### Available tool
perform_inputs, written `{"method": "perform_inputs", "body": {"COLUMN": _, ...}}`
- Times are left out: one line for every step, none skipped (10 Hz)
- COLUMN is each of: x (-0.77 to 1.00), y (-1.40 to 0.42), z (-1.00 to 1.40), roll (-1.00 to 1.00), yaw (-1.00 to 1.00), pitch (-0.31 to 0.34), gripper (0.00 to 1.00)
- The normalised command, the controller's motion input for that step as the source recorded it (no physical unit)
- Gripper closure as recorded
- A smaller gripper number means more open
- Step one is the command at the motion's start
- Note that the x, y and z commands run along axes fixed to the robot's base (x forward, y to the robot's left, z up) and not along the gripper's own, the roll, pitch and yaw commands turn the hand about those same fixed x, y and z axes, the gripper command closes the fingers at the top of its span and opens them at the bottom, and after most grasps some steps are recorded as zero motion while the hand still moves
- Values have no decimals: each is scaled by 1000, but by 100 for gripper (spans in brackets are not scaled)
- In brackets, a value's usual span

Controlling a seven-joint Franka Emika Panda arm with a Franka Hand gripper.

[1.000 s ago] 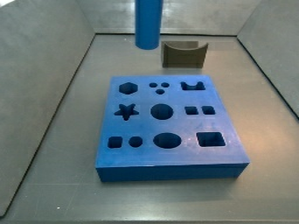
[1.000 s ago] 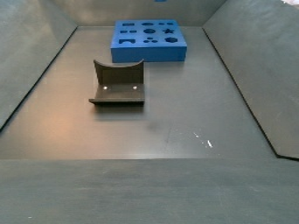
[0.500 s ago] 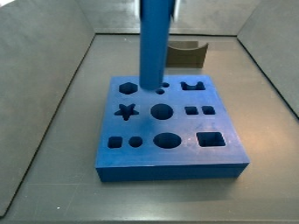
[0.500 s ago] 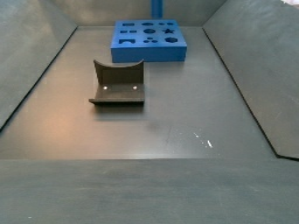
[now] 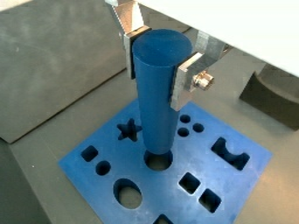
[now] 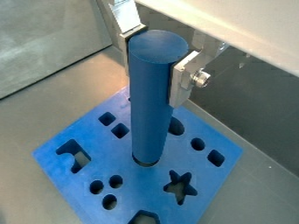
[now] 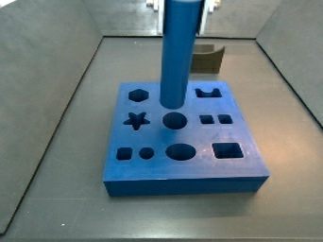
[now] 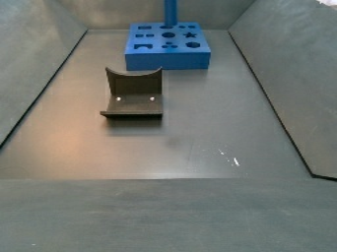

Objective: Insert the round object.

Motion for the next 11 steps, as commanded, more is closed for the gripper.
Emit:
{"method": "perform_inputs", "body": {"x": 126, "y": 0, "z": -126, "roll": -33, "yaw": -106, "pitch": 0, "gripper": 100}}
{"method": "perform_inputs", "body": {"x": 83, "y": 0, "z": -146, "roll": -40, "yaw": -86, "pitch": 0, "gripper": 100}}
{"method": "perform_inputs", "body": {"x": 3, "y": 0, "z": -226, "roll": -63, "yaw": -74, "pitch": 0, "gripper": 100}}
{"method": "perform_inputs", "body": {"x": 11, "y": 0, "z": -257, "roll": -104, "yaw": -83, "pitch": -11, "gripper": 100}}
{"method": "perform_inputs", "body": {"x": 89, "y": -6, "z": -286, "roll": -151, "yaw": -126, "pitch": -27, "gripper": 100}}
{"method": "perform_inputs", "body": {"x": 91, "y": 0, "z": -269, "roll": -99, "yaw": -100, "pitch": -3, "gripper": 100}}
{"method": "perform_inputs", "body": {"x": 83, "y": 0, "z": -211, "roll": -63, "yaw": -89, "pitch": 0, "gripper": 100}}
{"method": "perform_inputs", "body": {"x": 94, "y": 0, "z": -171, "roll": -1, "yaw": -71, "pitch": 0, "gripper": 100}}
{"method": "perform_inputs", "body": {"x": 91, "y": 0, "z": -197, "roll": -19, "yaw": -71, "pitch": 0, "gripper": 100}}
{"method": "perform_inputs", "body": {"x": 69, "y": 0, "z": -254, "roll": -31, "yaw": -74, "pitch": 0, "gripper": 100}}
{"method": "perform_inputs", "body": {"x": 29, "y": 0, "z": -343, "roll": 0, "yaw": -94, "pitch": 0, "gripper": 100}}
